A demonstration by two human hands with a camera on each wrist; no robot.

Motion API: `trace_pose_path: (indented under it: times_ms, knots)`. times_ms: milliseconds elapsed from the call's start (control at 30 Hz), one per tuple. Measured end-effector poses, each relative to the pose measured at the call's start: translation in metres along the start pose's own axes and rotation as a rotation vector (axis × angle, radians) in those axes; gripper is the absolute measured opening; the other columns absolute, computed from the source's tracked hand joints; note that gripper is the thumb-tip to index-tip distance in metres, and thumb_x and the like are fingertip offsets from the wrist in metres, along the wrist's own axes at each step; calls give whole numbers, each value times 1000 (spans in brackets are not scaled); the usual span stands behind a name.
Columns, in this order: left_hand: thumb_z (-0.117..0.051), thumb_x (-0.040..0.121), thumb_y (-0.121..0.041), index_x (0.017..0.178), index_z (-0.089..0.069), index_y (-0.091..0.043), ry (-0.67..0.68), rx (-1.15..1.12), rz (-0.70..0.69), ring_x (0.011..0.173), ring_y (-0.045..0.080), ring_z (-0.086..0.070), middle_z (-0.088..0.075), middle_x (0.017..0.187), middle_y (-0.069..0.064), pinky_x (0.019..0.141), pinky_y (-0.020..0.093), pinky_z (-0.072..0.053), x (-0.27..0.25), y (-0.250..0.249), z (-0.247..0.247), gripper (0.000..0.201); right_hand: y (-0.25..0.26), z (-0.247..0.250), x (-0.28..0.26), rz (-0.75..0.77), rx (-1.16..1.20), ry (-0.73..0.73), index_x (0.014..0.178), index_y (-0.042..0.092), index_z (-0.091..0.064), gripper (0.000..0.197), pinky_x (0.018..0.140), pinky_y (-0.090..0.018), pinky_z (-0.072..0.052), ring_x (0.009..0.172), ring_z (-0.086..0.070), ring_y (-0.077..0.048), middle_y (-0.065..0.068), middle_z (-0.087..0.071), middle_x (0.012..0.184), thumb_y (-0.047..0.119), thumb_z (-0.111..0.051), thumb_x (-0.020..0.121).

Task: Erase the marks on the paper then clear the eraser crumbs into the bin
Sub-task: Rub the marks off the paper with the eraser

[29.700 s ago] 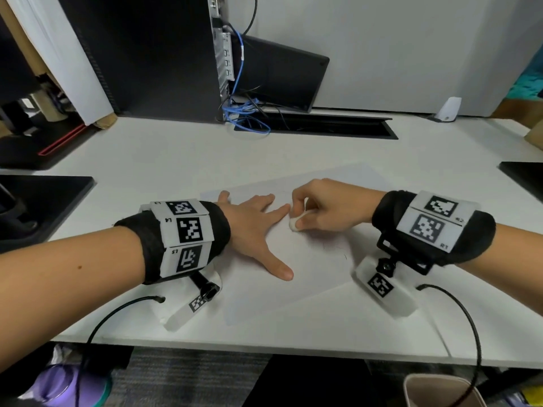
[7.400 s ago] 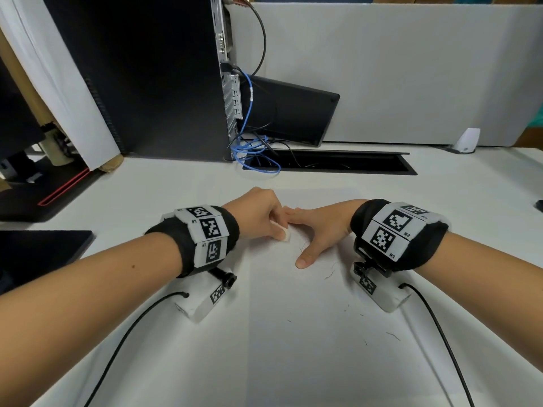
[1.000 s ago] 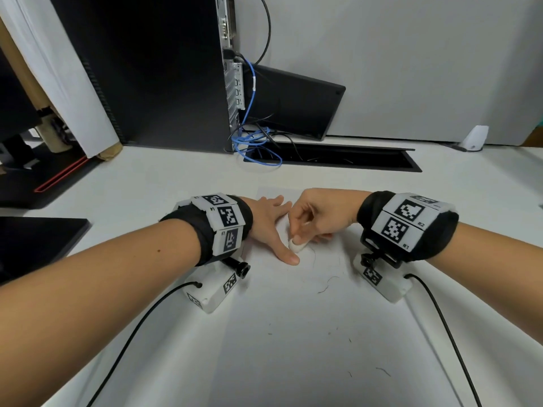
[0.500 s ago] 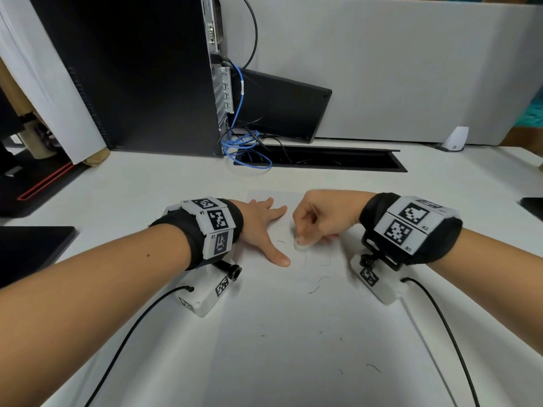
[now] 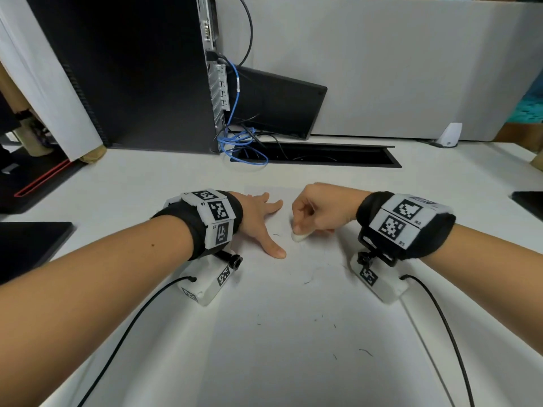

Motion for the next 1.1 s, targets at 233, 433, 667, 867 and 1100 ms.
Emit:
trace_pose_path:
  times_ms: [233, 433, 667, 867, 1100]
  knots:
    - [-67, 74, -59, 150, 7, -32, -20, -18, 5, 148, 16, 5, 13, 159, -4, 119, 42, -5, -4, -3, 1, 109, -1, -25, -20, -5, 157, 194, 77, 0, -66, 15, 43, -17, -36, 47, -44, -18, -4, -53, 53, 14, -68, 83]
    - [-58, 78, -62, 150, -11, -35, -118, 41, -59, 145, 15, -13, -4, 158, -9, 114, 49, -13, -16, -12, -3, 90, -10, -9, -9, -46, 155, 29, 78, 8, -64, 11, 43, -12, -39, 47, -51, -16, -9, -61, 60, 18, -68, 84]
    - [-62, 68, -71, 147, 13, -39, -11, 72, -24, 147, 11, 6, 17, 157, -14, 113, 58, 2, -20, -12, -13, 114, 3, -26, -21, 8, 229, 205, 69, 7, -59, 17, 41, -18, -38, 39, -44, -13, -3, -55, 49, 11, -69, 83]
    - [-64, 67, -70, 147, 16, -37, 3, 70, -26, 147, 13, 11, 19, 157, -11, 114, 56, 2, -21, -14, -14, 118, -5, -1, -8, -18, 34, -80, 63, 16, -54, 24, 46, -14, -38, 34, -46, -4, 9, -52, 37, 16, -66, 84]
    - [-65, 66, -70, 147, 15, -38, 0, 61, -28, 147, 13, 10, 19, 157, -11, 114, 55, 0, -19, -14, -14, 119, 0, -18, -16, 16, 121, 68, 63, 17, -58, 23, 47, -16, -38, 47, -47, -11, 6, -55, 50, 13, -67, 84]
Point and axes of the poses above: each hand's wrist, its own x-axis towards the middle knuckle, its own z-axis out of the back of the hand, y = z × x, the point moved 7 cm from there along x, towards the middle knuckle
